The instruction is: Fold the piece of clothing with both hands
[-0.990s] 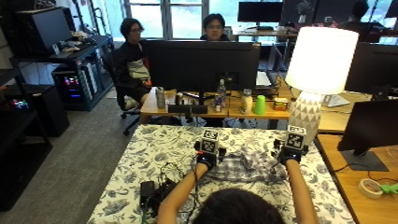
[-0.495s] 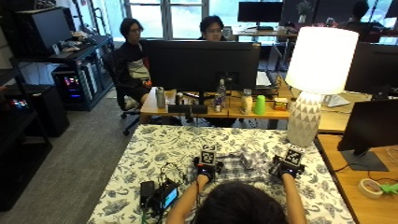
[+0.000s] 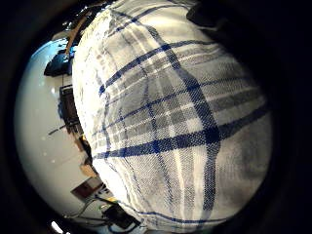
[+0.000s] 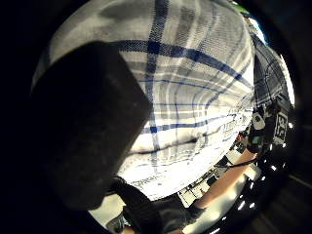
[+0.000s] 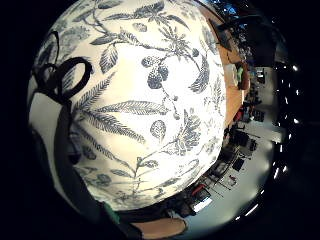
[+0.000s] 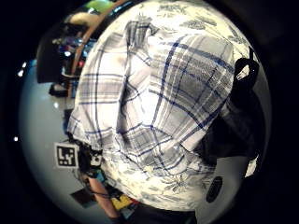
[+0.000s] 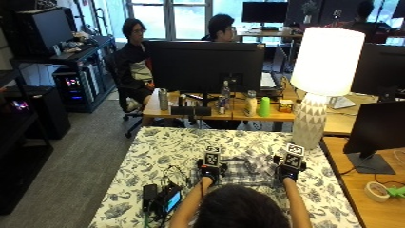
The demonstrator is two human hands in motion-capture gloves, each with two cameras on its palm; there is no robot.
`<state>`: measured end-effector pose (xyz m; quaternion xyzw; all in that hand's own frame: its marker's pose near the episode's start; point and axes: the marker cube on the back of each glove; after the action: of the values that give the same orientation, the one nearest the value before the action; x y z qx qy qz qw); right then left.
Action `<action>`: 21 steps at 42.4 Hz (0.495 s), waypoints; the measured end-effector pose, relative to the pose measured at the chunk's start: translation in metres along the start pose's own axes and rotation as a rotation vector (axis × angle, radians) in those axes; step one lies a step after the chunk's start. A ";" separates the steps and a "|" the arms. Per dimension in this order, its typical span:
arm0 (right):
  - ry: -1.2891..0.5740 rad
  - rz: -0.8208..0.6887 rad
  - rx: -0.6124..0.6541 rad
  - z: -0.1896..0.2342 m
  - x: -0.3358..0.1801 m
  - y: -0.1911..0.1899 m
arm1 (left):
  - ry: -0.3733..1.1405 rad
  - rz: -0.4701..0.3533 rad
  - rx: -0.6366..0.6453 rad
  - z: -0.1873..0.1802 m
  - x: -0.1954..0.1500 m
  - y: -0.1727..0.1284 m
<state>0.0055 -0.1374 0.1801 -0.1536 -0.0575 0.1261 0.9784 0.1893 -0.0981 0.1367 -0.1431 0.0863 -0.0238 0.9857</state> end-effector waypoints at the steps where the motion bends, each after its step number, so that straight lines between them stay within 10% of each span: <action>1: 0.028 0.059 0.053 -0.004 0.004 -0.002 | 0.000 0.002 0.000 -0.001 0.000 0.000; 11: 0.180 0.177 0.612 -0.059 0.026 -0.025 | 0.045 0.088 -0.017 -0.012 -0.003 0.009; 21: 0.043 0.091 0.550 -0.080 0.021 -0.021 | 0.089 0.172 -0.090 -0.013 -0.009 0.016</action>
<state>0.0429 -0.1735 0.1124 0.1125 0.0064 0.1776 0.9776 0.1787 -0.0863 0.1213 -0.1779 0.1427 0.0583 0.9719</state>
